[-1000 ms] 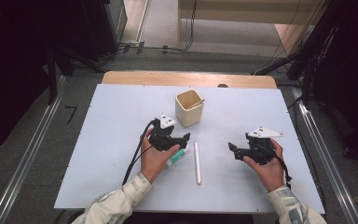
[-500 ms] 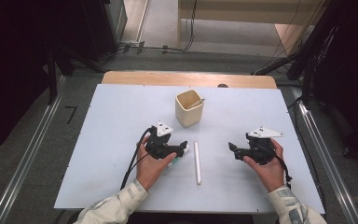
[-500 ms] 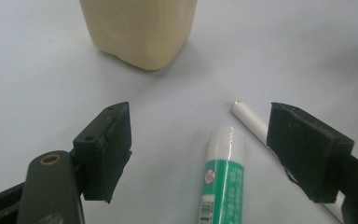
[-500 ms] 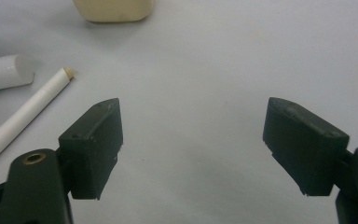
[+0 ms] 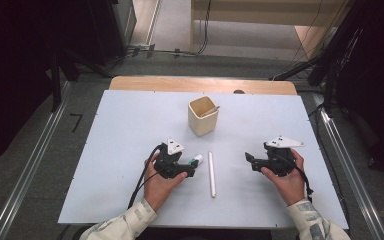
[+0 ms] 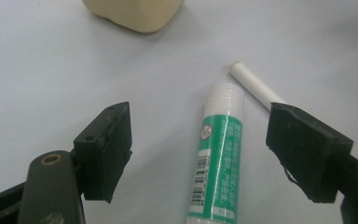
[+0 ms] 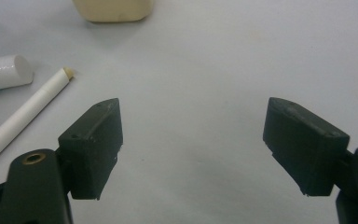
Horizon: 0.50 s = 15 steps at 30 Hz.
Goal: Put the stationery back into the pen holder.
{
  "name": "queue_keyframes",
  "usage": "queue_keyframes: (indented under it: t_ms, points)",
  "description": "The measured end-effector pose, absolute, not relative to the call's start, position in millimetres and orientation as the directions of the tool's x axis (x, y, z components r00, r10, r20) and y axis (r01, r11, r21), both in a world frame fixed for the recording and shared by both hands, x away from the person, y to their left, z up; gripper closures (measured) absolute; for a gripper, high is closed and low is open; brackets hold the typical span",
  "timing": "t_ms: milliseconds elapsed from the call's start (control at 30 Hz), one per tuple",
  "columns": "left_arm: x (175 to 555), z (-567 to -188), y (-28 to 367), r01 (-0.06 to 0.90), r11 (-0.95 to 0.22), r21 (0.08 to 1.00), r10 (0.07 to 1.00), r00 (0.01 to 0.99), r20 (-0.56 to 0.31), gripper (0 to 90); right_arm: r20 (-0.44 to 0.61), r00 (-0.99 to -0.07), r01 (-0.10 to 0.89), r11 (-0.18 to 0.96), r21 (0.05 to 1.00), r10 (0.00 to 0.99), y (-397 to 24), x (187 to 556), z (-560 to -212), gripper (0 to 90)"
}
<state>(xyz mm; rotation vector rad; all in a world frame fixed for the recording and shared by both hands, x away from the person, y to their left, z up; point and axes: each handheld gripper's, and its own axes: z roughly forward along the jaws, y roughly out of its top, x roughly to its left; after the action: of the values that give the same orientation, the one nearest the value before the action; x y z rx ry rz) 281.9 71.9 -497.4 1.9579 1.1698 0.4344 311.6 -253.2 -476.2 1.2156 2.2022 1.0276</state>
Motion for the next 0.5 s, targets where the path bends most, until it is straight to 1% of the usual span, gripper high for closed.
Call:
queue_keyframes:
  t_ms: [500]
  points:
    - [281, -508, 65, 0.586, -0.300, 0.753, 0.839, 0.537, -0.084, 27.8, -0.013, -0.530, 0.536, 0.347, 0.769, 0.848, -253, 312, -477, 18.5]
